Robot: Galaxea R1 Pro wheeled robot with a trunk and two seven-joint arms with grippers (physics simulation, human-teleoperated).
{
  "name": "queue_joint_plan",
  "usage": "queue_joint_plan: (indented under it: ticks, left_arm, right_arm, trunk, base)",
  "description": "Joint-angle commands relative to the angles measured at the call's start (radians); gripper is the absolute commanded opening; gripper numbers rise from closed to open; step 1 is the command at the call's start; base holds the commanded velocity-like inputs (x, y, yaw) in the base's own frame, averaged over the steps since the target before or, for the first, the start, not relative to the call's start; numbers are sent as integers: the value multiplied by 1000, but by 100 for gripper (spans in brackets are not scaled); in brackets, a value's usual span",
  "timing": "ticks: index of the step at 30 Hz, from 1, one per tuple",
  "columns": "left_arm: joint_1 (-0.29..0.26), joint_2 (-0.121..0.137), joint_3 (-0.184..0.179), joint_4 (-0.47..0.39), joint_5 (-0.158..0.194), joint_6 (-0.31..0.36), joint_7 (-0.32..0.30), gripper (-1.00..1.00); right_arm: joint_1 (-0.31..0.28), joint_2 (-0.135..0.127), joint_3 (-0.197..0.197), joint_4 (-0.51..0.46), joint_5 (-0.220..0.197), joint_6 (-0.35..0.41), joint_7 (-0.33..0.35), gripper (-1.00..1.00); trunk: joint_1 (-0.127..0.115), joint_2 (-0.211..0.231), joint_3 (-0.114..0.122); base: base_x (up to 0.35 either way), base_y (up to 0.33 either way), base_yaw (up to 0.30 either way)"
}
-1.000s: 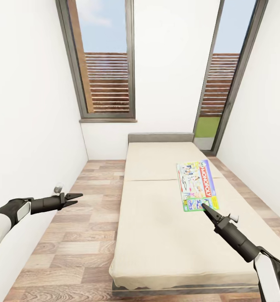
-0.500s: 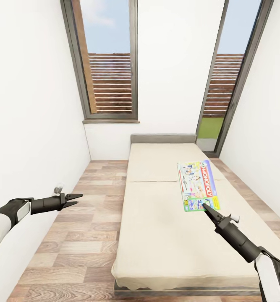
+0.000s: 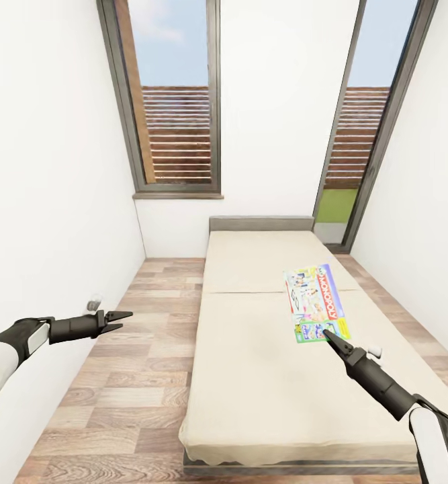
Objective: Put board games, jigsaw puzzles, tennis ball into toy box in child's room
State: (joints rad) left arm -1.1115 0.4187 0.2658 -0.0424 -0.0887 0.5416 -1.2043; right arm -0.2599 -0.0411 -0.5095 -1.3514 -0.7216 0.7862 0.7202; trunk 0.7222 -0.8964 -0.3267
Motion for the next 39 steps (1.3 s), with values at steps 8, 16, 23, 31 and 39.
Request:
queue_joint_plan:
  ticks: [8,16,23,31,39]
  left_arm:
    - [-1,0,8,-1,-7,-5,-3,100]
    - [-1,0,7,-1,-8,-6,-3,100]
    - [-1,0,7,-1,-8,-6,-3,100]
    - [-1,-1,7,-1,-7,-6,-3,100]
    - [-1,-1,7,-1,-7,-6,-3,100]
  right_arm:
    - [-1,3,-3,0,1,4,1,-100]
    - [-1,5,-3,0,1,3,-2,-100]
    - [-1,6,-3,0,1,2,-4,-100]
    - [-1,7,-1,0,6,1,-4,-100]
    - [-1,7,-1,0,8,0,-4,-100]
  trunk:
    - [-8,13,5]
    - [-8,13,5]
    - [-8,13,5]
    - [-8,13,5]
    - [-8,13,5]
  base:
    - [0,0,0]
    - [0,-134,0]
    - [-20,-292,27]
    - [-210,-252,263]
    - [-201,-281,292]
